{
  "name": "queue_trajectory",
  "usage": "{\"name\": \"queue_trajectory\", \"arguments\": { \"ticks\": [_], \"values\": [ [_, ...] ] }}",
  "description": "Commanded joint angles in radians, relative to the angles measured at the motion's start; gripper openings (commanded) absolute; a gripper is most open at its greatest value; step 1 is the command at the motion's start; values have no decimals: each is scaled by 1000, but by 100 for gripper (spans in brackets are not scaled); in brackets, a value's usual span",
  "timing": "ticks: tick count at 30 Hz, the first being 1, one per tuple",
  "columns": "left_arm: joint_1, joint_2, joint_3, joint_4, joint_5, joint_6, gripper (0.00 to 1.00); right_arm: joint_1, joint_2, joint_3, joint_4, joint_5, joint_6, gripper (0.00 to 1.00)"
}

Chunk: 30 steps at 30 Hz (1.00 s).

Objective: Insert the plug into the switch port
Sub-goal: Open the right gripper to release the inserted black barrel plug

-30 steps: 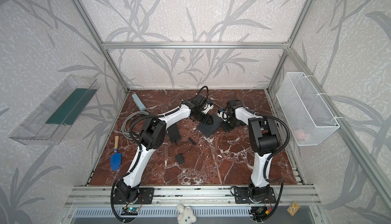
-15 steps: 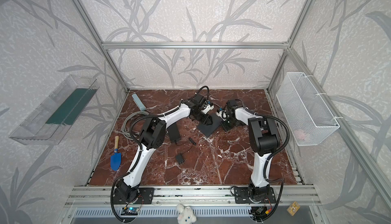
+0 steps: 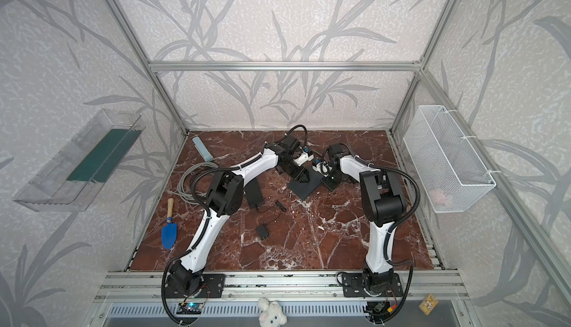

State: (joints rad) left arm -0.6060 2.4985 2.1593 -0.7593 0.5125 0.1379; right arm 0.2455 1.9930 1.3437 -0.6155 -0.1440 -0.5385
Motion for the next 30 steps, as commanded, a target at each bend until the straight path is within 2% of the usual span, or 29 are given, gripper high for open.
{"name": "queue_trajectory", "arguments": {
  "ticks": [1, 8, 16, 20, 23, 28, 30],
  "values": [
    [-25, 67, -5, -102, 81, 78, 65, 35, 32, 9, 115, 54, -48, 1],
    [-24, 68, 0, -122, 122, 123, 65, 71, 27, -4, 235, 128, -77, 1],
    [-49, 72, 4, -140, 191, 170, 63, 95, 1, -34, 375, 110, -60, 2],
    [-46, 74, 13, -140, 145, 149, 63, 98, 0, -23, 364, 85, -58, 7],
    [-19, 67, 29, -142, 89, 100, 63, 98, -15, -33, 313, 69, -85, 15],
    [40, 0, -17, -97, 10, 25, 63, 95, -62, -68, 210, 52, -138, 26],
    [57, -33, -42, -73, -10, 8, 64, 86, -87, -82, 174, 54, -146, 27]
  ]
}}
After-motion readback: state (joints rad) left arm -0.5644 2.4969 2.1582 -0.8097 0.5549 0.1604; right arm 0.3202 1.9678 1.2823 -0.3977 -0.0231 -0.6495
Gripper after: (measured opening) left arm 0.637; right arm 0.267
